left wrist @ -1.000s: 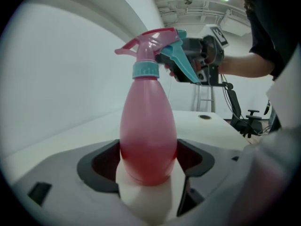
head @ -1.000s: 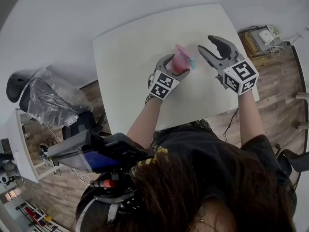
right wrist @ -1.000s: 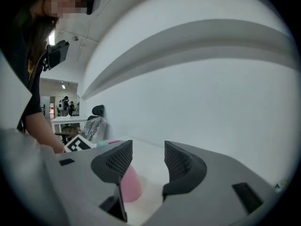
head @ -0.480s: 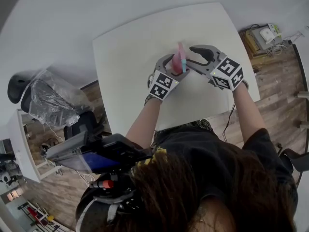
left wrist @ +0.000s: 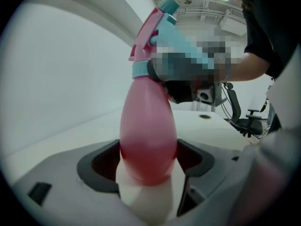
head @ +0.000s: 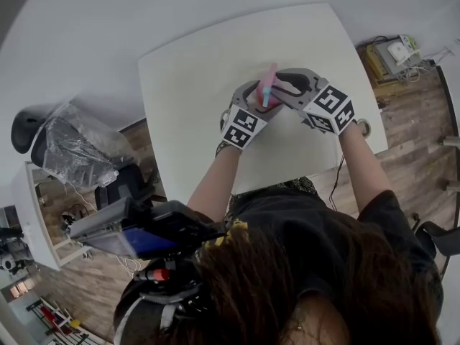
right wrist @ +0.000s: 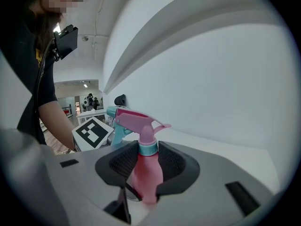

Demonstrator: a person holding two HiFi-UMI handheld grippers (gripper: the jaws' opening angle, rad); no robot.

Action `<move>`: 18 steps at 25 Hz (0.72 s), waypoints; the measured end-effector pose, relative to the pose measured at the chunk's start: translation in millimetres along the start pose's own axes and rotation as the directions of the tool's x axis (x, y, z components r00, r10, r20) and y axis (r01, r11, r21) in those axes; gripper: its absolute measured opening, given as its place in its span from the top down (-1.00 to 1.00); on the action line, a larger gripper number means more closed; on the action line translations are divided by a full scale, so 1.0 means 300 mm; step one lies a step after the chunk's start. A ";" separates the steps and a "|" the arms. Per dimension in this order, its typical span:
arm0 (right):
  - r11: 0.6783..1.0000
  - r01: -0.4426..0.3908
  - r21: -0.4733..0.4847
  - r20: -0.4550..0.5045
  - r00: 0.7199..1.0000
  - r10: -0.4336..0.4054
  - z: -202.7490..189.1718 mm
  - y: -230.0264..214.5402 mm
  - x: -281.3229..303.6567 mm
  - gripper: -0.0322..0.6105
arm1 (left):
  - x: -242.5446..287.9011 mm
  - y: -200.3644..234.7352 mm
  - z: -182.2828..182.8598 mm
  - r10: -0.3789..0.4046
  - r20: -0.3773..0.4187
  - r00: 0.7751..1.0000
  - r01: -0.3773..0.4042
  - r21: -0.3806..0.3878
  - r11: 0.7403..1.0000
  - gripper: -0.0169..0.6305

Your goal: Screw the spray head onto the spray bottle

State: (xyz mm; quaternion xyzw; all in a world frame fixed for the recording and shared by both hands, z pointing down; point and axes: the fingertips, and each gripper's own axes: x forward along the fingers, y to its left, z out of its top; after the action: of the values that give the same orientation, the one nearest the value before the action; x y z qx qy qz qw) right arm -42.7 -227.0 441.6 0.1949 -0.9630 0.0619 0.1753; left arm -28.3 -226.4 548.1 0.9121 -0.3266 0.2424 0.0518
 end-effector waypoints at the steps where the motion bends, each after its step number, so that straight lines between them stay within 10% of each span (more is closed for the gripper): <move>1: 1.000 0.013 -0.003 0.000 1.000 -0.013 0.000 0.000 -0.001 0.48 | 0.001 0.000 0.000 0.000 0.001 1.000 0.000 0.001 1.000 -0.20; 9: 0.965 0.246 0.087 0.006 0.969 -0.248 -0.003 0.000 -0.008 0.49 | 0.000 -0.006 -0.002 -0.002 0.002 1.000 0.002 0.005 1.000 -0.19; 18: 0.820 0.537 0.198 -0.033 0.840 -0.542 -0.003 -0.004 -0.014 0.49 | -0.003 -0.005 0.002 0.003 0.005 1.000 -0.003 0.006 1.000 -0.19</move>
State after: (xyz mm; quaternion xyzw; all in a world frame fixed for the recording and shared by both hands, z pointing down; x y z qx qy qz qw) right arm -38.3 -226.3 440.8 0.4766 -0.8594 0.1035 0.1534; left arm -27.7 -225.0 547.4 0.9123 -0.3276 0.2410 0.0476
